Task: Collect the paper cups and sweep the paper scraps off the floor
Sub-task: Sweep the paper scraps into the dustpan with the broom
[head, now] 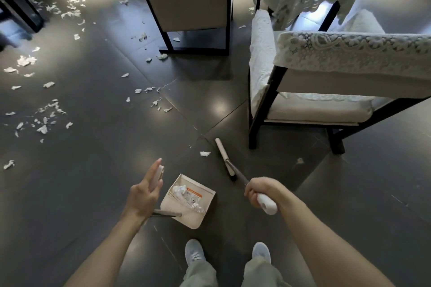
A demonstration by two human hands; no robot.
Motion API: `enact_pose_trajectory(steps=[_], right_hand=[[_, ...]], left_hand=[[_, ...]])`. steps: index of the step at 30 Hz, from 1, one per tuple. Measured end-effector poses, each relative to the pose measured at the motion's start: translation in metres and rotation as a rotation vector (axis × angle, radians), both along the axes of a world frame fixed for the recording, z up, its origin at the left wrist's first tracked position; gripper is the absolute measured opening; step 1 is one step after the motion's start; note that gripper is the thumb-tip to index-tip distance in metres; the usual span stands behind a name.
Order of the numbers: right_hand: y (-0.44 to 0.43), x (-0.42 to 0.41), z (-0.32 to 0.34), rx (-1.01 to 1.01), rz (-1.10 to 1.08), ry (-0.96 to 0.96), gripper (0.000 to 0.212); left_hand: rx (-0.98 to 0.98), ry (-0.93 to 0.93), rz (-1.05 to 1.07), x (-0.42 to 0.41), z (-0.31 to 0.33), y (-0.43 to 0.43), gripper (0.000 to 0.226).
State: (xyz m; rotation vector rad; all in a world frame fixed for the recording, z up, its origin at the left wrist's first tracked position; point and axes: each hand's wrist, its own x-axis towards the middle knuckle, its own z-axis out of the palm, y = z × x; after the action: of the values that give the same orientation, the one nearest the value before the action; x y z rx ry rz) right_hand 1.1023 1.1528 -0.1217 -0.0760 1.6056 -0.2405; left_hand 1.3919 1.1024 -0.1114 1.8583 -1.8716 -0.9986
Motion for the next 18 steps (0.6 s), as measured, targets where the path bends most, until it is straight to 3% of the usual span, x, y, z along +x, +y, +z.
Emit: enact_pose_trajectory(steps=[4, 7, 10, 13, 18], right_hand=[[-0.001, 0.000, -0.002, -0.012, -0.113, 0.040, 0.018], [0.016, -0.017, -0.003, -0.048, -0.167, 0.128, 0.005], [0.035, -0.040, -0.004, -0.102, -0.133, 0.198, 0.019], [0.064, -0.073, -0.004, -0.090, -0.365, 0.247, 0.021], [0.102, -0.129, 0.010, -0.115, -0.531, 0.327, 0.018]], left_hand=[[-0.020, 0.013, -0.089, 0.001, 0.003, -0.024, 0.057], [-0.013, 0.134, -0.155, -0.014, 0.006, -0.031, 0.055], [-0.010, 0.225, -0.204, -0.034, 0.008, -0.036, 0.066], [0.025, 0.267, -0.227, -0.066, 0.007, -0.037, 0.073], [0.042, 0.287, -0.271, -0.127, 0.007, -0.024, 0.059]])
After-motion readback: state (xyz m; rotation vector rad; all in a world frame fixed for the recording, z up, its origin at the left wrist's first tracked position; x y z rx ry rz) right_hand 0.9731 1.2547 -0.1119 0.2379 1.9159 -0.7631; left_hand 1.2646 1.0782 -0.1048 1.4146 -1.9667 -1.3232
